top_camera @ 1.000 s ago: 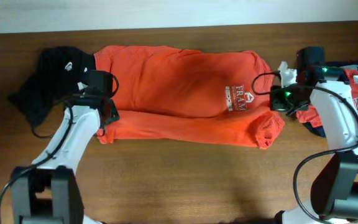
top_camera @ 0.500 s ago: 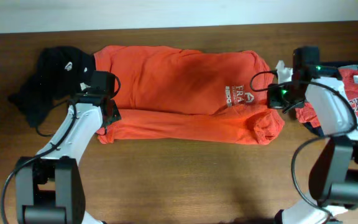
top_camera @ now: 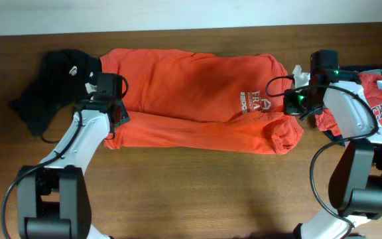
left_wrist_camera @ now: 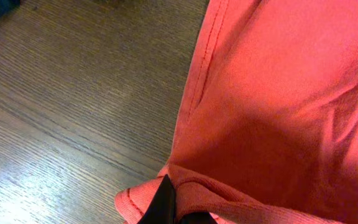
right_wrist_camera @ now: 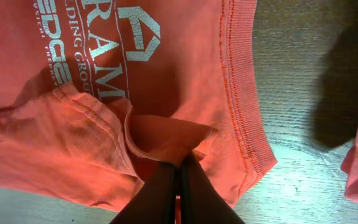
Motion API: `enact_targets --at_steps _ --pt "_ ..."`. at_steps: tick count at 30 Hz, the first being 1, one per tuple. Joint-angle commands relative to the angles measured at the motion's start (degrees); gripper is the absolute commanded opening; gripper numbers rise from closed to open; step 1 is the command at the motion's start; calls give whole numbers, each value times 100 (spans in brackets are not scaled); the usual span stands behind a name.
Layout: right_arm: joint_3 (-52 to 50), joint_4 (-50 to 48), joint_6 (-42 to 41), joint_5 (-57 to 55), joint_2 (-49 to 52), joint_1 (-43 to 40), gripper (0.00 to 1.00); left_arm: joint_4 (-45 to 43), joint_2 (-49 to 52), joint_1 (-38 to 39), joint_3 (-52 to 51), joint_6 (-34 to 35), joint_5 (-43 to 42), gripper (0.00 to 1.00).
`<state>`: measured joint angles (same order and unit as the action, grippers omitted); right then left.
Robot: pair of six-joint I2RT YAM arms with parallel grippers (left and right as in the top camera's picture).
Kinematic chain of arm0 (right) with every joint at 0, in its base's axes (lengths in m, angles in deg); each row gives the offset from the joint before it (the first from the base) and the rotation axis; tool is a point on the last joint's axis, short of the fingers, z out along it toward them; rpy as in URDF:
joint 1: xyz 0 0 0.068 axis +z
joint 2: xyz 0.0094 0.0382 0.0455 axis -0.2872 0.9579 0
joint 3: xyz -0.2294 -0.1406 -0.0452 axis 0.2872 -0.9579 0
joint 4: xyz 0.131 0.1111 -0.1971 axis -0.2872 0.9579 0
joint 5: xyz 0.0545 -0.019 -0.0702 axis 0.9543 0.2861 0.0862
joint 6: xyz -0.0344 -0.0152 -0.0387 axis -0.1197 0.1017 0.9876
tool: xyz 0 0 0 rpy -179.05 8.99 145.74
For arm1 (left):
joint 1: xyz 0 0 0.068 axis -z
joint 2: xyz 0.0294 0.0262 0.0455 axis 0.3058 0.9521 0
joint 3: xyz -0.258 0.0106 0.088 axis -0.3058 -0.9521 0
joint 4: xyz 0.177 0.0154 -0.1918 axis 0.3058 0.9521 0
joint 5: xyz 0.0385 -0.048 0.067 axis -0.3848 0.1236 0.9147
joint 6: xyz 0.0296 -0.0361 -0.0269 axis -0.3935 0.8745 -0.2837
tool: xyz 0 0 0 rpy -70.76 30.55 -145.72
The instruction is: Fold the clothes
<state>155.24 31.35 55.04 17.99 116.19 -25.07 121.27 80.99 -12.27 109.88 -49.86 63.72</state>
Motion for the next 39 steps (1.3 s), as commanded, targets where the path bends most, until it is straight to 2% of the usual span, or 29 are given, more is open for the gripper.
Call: enact_targets --at_steps 1,13,20,21,22,23,24,25,27,29,34,39 --pt "-39 -72 11 11 -11 -37 4 -17 85 -35 -24 48 131 1" --pt "-39 -72 7 9 -11 -37 4 409 85 -35 -39 48 122 1" --pt "-39 -190 9 7 -11 -37 4 319 85 -35 -39 50 118 1" --pt "-39 -227 9 7 -11 -37 4 317 85 -35 -39 50 118 7" --pt "-39 -249 9 7 -11 -37 6 317 85 -35 -39 50 118 24" --pt "-39 -275 7 7 -11 -37 45 317 85 -35 -39 50 120 64" --pt "-39 -291 9 7 -11 -37 70 317 85 -35 -39 50 120 74" --pt "-39 -310 7 9 -11 -37 82 315 85 -35 -39 48 122 83" --pt "-39 -341 7 9 -11 -37 88 302 85 -37 -39 48 125 93" --pt "-28 -369 7 9 -11 -37 92 269 85 -42 -39 42 151 95" --pt "417 -125 -17 11 -11 -37 94 144 85 -103 -7 -262 210 96" --pt "1357 413 -4 39 -11 -28 94 149 83 -133 363 -791 87 96"
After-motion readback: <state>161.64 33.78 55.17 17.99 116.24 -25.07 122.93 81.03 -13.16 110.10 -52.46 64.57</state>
